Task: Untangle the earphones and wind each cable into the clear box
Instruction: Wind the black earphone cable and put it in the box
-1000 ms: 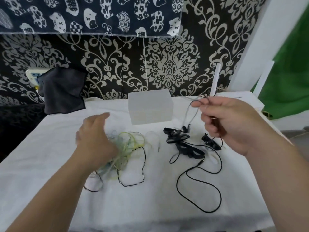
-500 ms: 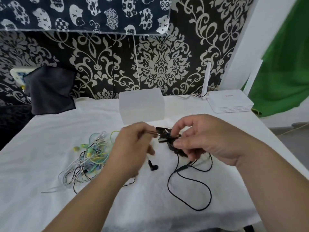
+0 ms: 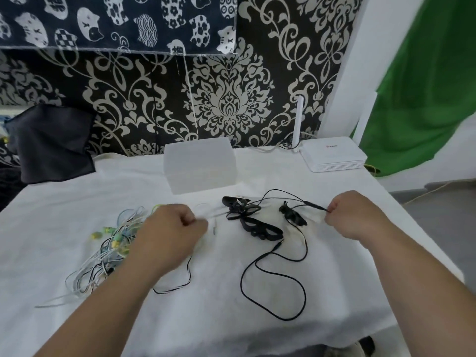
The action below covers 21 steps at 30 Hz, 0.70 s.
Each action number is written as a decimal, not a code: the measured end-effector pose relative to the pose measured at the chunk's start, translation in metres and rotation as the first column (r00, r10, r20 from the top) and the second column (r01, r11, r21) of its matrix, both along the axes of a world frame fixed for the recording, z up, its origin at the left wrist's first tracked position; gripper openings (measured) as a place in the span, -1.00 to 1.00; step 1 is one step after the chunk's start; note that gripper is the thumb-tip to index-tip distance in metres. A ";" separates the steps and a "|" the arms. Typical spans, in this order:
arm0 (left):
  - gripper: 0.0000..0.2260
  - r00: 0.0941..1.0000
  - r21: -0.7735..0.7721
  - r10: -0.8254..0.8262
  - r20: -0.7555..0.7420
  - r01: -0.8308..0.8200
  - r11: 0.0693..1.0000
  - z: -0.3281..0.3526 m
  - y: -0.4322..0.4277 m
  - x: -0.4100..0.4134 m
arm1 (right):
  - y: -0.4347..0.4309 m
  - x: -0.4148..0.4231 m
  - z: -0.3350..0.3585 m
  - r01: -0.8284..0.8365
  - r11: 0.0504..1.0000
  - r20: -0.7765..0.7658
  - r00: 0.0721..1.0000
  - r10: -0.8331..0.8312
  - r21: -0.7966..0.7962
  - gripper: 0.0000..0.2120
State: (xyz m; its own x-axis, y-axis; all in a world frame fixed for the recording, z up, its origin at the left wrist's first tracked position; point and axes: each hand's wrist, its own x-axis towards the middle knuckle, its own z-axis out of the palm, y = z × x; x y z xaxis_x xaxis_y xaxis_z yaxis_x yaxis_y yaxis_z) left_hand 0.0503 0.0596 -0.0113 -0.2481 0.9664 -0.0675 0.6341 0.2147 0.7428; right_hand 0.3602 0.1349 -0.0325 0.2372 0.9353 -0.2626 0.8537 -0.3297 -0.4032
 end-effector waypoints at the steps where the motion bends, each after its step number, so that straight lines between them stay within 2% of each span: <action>1: -0.72 0.992 -0.038 -0.080 -0.095 0.076 0.996 -0.004 -0.001 0.002 | 0.002 0.004 -0.006 0.034 0.999 0.004 0.999 -0.034 0.017 -0.91; 3: -0.80 0.962 -0.086 -0.175 -0.210 0.160 0.983 -0.011 -0.002 0.005 | 0.004 0.005 -0.011 0.086 0.995 -0.011 0.996 -0.086 0.050 -0.94; 4: -0.84 0.955 -0.103 -0.197 -0.220 0.178 0.979 -0.014 -0.001 0.005 | 0.003 0.002 -0.009 0.101 0.993 -0.010 0.995 -0.101 0.068 -0.94; 6: -0.91 0.966 -0.119 -0.232 -0.115 0.219 0.968 -0.017 0.000 0.005 | 0.003 -0.007 -0.006 0.094 0.991 -0.006 0.996 -0.094 0.099 -0.96; 8: -0.95 0.962 -0.122 -0.273 0.019 0.273 0.954 -0.019 -0.002 0.005 | 0.004 -0.017 -0.004 0.041 0.997 -0.060 0.997 -0.037 0.071 -0.80; 10: -0.90 0.945 -0.125 -0.324 0.044 0.327 0.937 -0.017 -0.003 0.008 | 0.004 -0.027 -0.006 -0.004 1.000 -0.099 0.995 0.005 0.010 -0.72; 13: -0.75 0.949 -0.064 -0.316 0.019 0.316 0.946 -0.016 -0.004 0.012 | 0.006 -0.030 -0.015 0.001 0.999 -0.020 1.000 -0.001 0.032 -0.88; 17: -0.67 0.947 -0.048 -0.321 0.026 0.322 0.946 -0.012 -0.004 0.005 | 0.008 -0.027 -0.020 0.008 0.999 0.021 1.000 -0.009 0.044 -0.84; 21: -0.77 0.888 -0.163 -0.460 0.005 0.455 0.876 -0.009 -0.008 0.003 | 0.005 -0.028 -0.022 0.013 0.999 -0.002 1.000 -0.013 0.045 -0.75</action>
State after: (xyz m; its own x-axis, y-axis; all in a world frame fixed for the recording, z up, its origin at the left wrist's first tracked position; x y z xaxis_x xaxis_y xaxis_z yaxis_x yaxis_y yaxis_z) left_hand 0.0536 0.0517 -0.0205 0.2146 0.9504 -0.2253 0.7127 0.0053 0.7014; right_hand 0.3320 0.1404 -0.0547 0.2492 0.9429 -0.2211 0.8488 -0.3226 -0.4190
